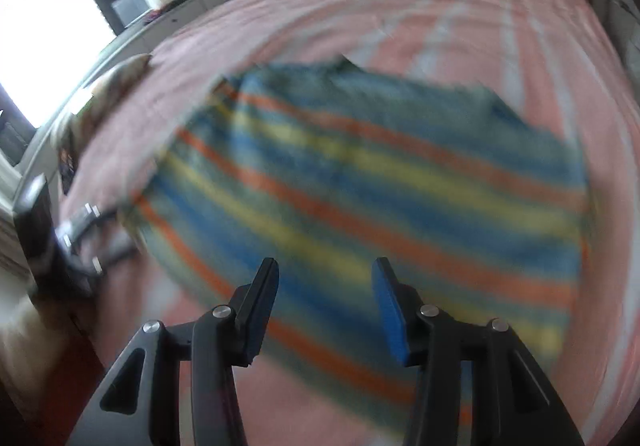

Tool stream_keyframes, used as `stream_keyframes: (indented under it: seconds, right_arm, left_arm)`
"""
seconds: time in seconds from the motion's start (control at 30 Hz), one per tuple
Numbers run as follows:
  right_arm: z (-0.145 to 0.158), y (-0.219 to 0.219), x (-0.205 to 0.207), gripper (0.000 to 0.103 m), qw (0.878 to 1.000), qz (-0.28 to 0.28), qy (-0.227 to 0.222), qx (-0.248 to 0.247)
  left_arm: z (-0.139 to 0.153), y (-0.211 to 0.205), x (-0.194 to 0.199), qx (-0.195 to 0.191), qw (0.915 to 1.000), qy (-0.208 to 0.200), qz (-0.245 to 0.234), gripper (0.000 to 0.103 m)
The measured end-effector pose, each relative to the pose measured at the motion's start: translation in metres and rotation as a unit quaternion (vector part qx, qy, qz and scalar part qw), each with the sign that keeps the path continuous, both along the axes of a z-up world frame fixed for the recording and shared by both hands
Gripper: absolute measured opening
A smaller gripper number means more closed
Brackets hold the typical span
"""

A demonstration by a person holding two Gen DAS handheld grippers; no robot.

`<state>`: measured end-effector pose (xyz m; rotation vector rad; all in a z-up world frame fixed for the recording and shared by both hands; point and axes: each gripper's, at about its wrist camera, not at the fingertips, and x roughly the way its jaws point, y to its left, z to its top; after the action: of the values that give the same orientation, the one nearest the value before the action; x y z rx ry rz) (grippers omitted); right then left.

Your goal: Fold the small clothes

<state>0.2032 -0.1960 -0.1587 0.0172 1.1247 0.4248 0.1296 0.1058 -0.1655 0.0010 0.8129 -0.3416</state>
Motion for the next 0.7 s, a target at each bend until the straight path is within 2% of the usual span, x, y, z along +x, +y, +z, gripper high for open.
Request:
stream_keyframes:
  seconds: [0.07, 0.17, 0.33, 0.47, 0.53, 0.6, 0.7]
  right_arm:
    - [-0.005, -0.022, -0.014, 0.049, 1.000, -0.023, -0.002, 0.004]
    - [-0.007, -0.047, -0.030, 0.049, 0.997, -0.067, -0.004, 0.038]
    - [-0.001, -0.060, -0.056, 0.049, 0.995, -0.087, -0.015, 0.049]
    - [0.012, -0.085, -0.080, 0.049, 0.989, -0.122, -0.041, 0.075]
    - [0.016, -0.097, -0.089, 0.050, 0.985, -0.139, -0.057, 0.083]
    - [0.019, -0.118, -0.108, 0.054, 0.981, -0.161, -0.074, 0.085]
    - [0.013, -0.145, -0.124, 0.054, 0.976, -0.183, -0.078, 0.086]
  left_arm:
    - [0.000, 0.001, 0.000, 0.000, 1.0000, 0.000, 0.000, 0.095]
    - [-0.001, 0.001, -0.001, 0.001, 1.0000, 0.000, 0.000, 0.096]
    - [0.000, 0.001, -0.004, 0.008, 1.0000, -0.001, 0.002, 0.097]
    - [0.014, -0.009, -0.020, 0.054, 0.9982, -0.021, 0.017, 0.096]
    - [0.028, -0.026, -0.035, 0.076, 0.9960, -0.046, -0.002, 0.096]
    - [0.043, -0.058, -0.047, 0.091, 0.9926, -0.070, -0.041, 0.096]
    - [0.056, -0.119, -0.056, 0.073, 0.9873, -0.064, -0.126, 0.096]
